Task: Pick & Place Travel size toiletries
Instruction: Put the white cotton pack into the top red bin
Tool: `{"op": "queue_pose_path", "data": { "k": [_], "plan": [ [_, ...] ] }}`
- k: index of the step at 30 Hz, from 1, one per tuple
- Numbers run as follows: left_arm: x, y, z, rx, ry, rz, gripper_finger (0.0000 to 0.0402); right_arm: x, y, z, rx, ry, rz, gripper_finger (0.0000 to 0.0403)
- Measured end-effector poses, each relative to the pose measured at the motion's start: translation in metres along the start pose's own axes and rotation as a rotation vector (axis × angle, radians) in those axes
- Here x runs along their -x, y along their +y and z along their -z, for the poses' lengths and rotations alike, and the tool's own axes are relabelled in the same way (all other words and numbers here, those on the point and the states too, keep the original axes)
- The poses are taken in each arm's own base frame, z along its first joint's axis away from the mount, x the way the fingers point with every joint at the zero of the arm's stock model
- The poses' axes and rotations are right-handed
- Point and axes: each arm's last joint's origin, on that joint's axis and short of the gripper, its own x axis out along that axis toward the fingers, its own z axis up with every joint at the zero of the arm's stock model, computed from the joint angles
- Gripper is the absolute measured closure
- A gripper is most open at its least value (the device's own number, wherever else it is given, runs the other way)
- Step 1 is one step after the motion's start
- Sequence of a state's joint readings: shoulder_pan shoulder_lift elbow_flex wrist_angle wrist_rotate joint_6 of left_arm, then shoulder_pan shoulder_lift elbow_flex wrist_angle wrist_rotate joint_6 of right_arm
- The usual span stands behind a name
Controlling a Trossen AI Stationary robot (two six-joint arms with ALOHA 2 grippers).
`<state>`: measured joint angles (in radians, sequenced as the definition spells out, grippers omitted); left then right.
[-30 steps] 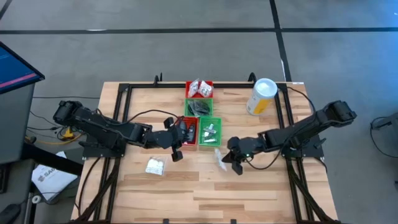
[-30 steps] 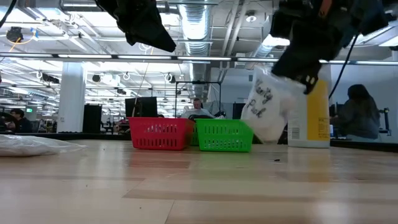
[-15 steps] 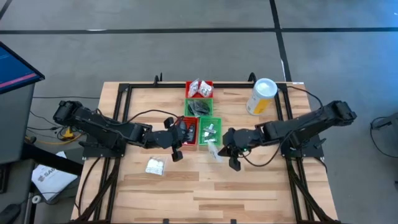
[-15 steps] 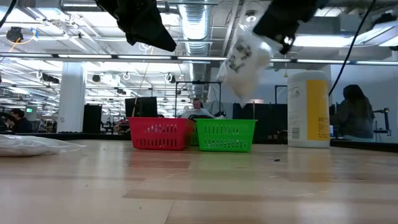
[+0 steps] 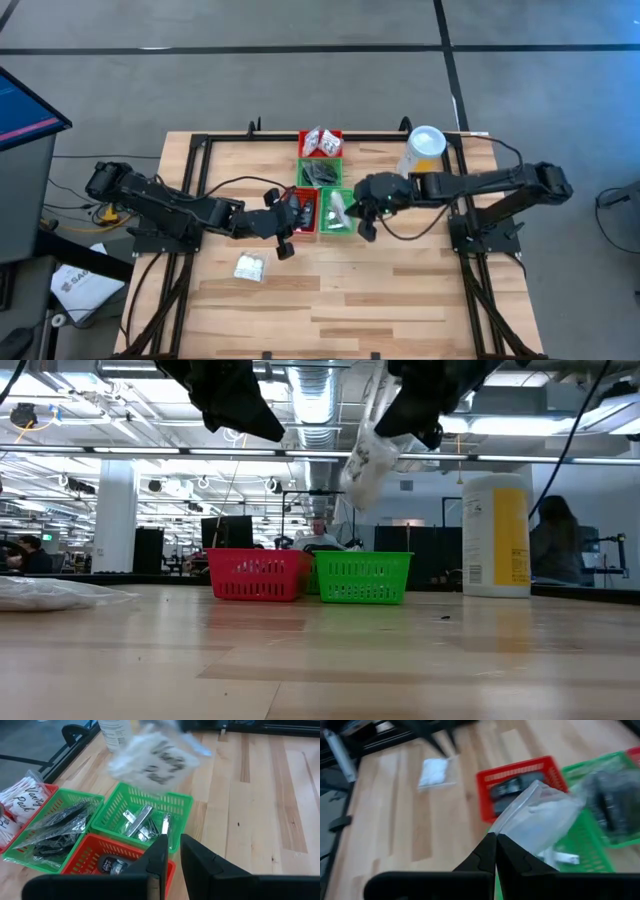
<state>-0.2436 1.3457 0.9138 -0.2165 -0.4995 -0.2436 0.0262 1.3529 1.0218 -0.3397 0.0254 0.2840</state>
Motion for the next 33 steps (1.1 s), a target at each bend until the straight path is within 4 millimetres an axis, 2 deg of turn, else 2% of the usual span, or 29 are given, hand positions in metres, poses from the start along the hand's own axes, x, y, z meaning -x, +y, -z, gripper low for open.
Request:
{"op": "queue_pose_path", "data": {
  "k": [11, 21, 26, 33],
  "plan": [
    [0.0, 0.0, -0.001, 0.005, -0.009, 0.002, 0.0358, 0.0, -0.051, -0.017, -0.061, -0.083, 0.128, 0.0403],
    [0.0, -0.001, -0.002, 0.007, -0.022, 0.006, 0.0358, 0.006, -0.086, -0.032, -0.069, -0.212, 0.21, 0.0403],
    [0.0, 0.0, -0.003, 0.007, -0.029, 0.005, 0.0358, -0.005, -0.108, -0.036, -0.093, -0.242, 0.219, 0.0403],
    [0.0, 0.0, -0.004, 0.011, -0.035, 0.005, 0.0358, -0.031, -0.144, -0.04, -0.134, -0.25, 0.22, 0.0403]
  ]
}}
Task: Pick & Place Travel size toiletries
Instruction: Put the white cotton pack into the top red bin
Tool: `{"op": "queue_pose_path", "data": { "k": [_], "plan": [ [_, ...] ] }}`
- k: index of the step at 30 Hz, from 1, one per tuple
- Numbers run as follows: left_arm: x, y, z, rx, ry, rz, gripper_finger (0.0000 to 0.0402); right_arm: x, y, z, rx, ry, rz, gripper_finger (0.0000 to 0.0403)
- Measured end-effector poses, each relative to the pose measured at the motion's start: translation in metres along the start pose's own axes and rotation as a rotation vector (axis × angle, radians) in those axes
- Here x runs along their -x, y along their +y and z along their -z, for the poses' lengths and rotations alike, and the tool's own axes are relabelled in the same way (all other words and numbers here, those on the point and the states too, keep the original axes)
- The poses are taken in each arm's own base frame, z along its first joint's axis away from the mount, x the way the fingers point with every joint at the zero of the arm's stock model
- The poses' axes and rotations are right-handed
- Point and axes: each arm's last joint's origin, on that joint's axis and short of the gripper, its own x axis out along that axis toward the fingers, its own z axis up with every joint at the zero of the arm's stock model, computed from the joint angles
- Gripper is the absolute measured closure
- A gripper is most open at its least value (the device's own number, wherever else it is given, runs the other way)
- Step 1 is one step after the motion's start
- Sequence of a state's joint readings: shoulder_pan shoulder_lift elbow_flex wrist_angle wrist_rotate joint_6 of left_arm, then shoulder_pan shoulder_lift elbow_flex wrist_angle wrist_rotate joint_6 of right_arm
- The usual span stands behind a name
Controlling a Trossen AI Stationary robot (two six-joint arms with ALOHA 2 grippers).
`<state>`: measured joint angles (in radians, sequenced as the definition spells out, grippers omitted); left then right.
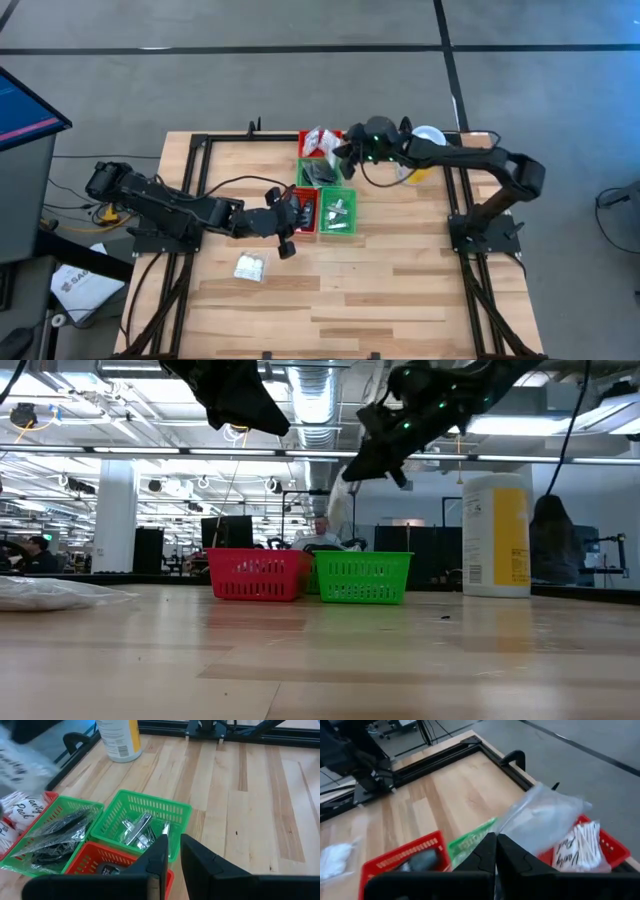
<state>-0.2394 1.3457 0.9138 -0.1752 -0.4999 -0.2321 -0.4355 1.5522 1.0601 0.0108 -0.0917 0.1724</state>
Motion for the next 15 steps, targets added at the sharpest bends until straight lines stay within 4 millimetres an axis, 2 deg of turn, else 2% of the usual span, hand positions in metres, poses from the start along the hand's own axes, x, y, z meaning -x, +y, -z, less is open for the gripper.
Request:
{"op": "queue_pose_path", "data": {
  "k": [8, 15],
  "plan": [
    [0.0, 0.0, 0.0, 0.0, -0.001, 0.001, 0.0358, -0.043, -0.024, -0.015, -0.009, 0.027, -0.022, 0.0403],
    [0.0, 0.0, 0.0, 0.0, -0.001, 0.0, 0.0358, -0.071, -0.045, -0.017, -0.041, 0.089, -0.019, 0.0403]
  ]
}}
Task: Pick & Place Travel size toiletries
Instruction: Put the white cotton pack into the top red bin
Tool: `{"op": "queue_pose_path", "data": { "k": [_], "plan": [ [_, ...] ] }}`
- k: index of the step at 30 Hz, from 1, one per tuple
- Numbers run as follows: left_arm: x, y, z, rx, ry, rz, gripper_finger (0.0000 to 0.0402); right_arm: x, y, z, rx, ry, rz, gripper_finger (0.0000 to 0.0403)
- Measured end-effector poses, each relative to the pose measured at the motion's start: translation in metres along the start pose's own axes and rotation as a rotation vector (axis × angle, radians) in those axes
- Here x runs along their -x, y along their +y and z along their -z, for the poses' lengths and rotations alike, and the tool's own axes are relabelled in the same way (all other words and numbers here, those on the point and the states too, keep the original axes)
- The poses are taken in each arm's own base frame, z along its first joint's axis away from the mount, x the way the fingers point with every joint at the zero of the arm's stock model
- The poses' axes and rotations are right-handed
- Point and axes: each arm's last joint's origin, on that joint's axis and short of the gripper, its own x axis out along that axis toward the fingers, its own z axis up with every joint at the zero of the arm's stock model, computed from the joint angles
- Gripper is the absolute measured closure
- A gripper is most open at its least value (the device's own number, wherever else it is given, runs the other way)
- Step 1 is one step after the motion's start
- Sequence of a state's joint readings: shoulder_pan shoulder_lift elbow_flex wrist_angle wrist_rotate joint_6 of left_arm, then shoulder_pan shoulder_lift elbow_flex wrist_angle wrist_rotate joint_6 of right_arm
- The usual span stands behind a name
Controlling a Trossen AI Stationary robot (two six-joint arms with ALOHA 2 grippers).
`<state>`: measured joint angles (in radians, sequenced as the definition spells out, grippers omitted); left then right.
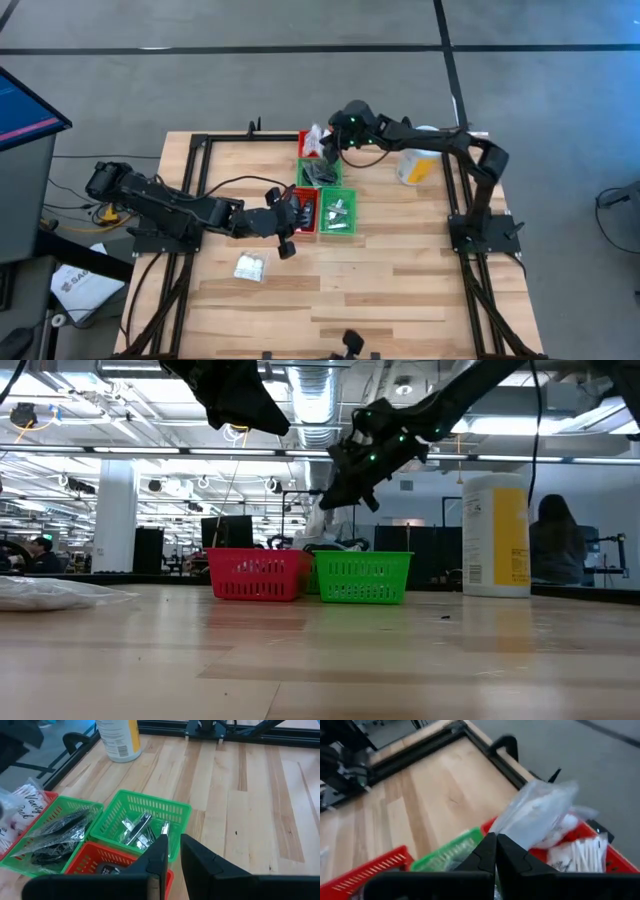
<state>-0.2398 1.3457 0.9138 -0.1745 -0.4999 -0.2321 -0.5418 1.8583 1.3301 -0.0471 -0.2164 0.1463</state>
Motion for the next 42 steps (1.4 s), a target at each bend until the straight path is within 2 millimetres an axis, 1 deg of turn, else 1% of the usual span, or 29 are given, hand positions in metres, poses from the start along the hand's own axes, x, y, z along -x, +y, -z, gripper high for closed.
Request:
{"op": "queue_pose_path", "data": {
  "k": [3, 5, 11, 15, 18, 20, 22, 26, 29, 32, 35, 42],
  "plan": [
    [0.0, 0.0, 0.0, 0.0, 0.0, 0.0, 0.0358, -0.007, -0.011, 0.004, -0.019, 0.028, -0.001, 0.0403],
    [0.0, 0.0, 0.0, 0.0, 0.0, 0.0, 0.0358, -0.009, -0.015, 0.002, -0.024, 0.019, 0.005, 0.0403],
    [0.0, 0.0, 0.0, 0.0, -0.001, 0.0, 0.0358, -0.007, -0.029, 0.001, -0.059, 0.013, 0.032, 0.0403],
    [0.0, 0.0, 0.0, 0.002, -0.004, 0.001, 0.0358, -0.007, -0.028, 0.001, -0.058, 0.016, 0.024, 0.0403],
    [0.0, 0.0, 0.0, 0.002, -0.005, 0.001, 0.0358, -0.013, -0.024, 0.005, -0.047, 0.03, 0.01, 0.0403],
    [0.0, 0.0, -0.001, 0.003, -0.005, 0.001, 0.0358, -0.014, -0.026, 0.009, -0.055, 0.053, 0.002, 0.0403],
    [0.0, 0.0, -0.001, 0.003, -0.005, 0.001, 0.0358, -0.014, -0.025, 0.006, -0.051, 0.037, 0.001, 0.0403],
    [0.0, 0.0, -0.001, 0.004, -0.007, 0.001, 0.0358, -0.017, -0.031, 0.011, -0.063, 0.06, 0.011, 0.0403],
    [0.0, 0.0, -0.001, 0.004, -0.007, 0.002, 0.0358, -0.021, -0.034, 0.011, -0.069, 0.047, 0.012, 0.0403],
    [0.0, 0.0, -0.001, 0.004, -0.007, 0.001, 0.0358, -0.023, -0.037, 0.017, -0.089, 0.077, 0.02, 0.0403],
    [0.0, 0.0, -0.001, 0.005, -0.008, 0.002, 0.0358, -0.022, -0.037, 0.014, -0.082, 0.059, 0.018, 0.0403],
    [0.0, 0.0, -0.001, 0.006, -0.01, 0.002, 0.0358, -0.021, -0.04, 0.014, -0.084, 0.063, 0.024, 0.0403]
  ]
}}
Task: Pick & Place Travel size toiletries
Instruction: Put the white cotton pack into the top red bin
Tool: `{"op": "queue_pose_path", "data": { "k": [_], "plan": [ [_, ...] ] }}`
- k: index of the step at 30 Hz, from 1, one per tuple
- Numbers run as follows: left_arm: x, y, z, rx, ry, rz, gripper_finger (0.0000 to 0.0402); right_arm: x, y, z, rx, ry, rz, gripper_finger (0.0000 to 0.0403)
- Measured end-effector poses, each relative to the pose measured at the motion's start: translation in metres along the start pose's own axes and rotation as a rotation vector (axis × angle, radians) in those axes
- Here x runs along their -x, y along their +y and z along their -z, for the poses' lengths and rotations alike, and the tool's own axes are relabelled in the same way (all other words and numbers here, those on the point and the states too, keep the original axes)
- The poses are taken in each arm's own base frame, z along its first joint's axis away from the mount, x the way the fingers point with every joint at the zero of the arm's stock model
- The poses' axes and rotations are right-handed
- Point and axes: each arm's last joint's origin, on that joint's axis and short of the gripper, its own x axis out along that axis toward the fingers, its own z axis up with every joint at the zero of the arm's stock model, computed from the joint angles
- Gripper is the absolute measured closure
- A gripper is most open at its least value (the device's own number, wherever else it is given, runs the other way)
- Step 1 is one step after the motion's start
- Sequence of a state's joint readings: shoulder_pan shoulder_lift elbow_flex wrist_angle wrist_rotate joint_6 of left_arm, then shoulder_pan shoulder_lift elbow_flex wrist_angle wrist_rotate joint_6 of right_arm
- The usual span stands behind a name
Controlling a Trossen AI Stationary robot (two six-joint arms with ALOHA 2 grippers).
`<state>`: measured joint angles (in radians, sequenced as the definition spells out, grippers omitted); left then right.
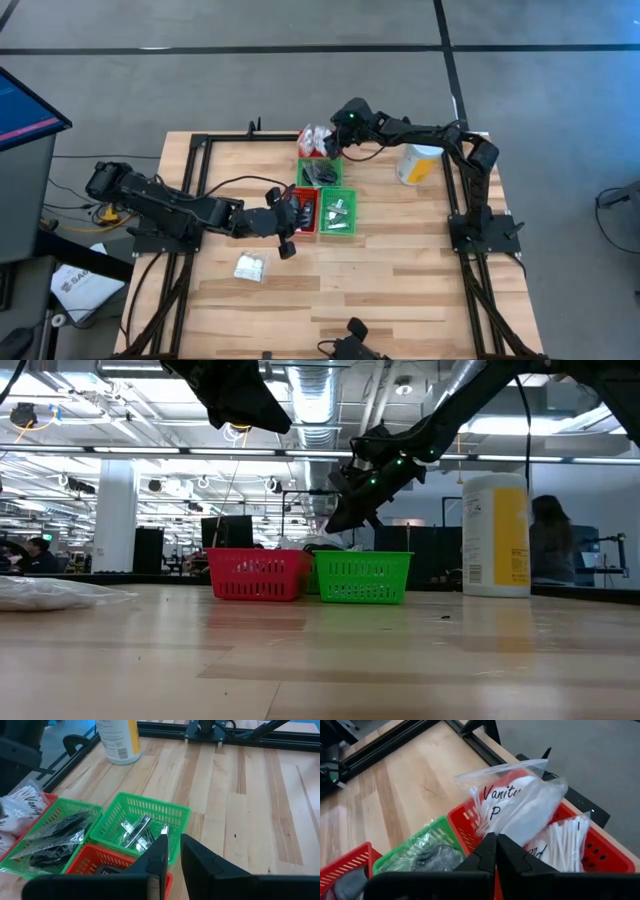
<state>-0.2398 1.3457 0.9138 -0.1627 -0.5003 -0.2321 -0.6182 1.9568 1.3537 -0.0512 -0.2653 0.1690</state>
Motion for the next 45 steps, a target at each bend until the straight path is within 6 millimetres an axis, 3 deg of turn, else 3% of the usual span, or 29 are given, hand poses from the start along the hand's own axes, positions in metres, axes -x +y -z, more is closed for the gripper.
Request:
{"op": "queue_pose_path", "data": {
  "k": [10, 21, 27, 38, 45],
  "plan": [
    [0.0, 0.0, 0.0, 0.0, 0.0, 0.0, 0.0358, -0.004, -0.002, 0.004, 0.006, 0.018, 0.028, 0.0394],
    [0.0, 0.0, 0.0, 0.0, 0.0, 0.0, 0.0358, -0.002, -0.008, 0.003, 0.025, 0.015, 0.073, 0.0271],
    [-0.001, 0.001, 0.0, 0.002, 0.001, -0.004, 0.0358, 0.007, -0.018, -0.011, -0.022, 0.002, 0.162, 0.0234],
    [0.0, 0.001, 0.001, -0.007, 0.016, -0.006, 0.0358, 0.012, 0.0, -0.029, 0.0, 0.029, 0.119, 0.0225],
    [0.0, 0.003, 0.011, -0.048, 0.114, -0.004, 0.0358, 0.024, 0.024, -0.041, 0.034, 0.182, -0.048, 0.0238]
  ]
}}
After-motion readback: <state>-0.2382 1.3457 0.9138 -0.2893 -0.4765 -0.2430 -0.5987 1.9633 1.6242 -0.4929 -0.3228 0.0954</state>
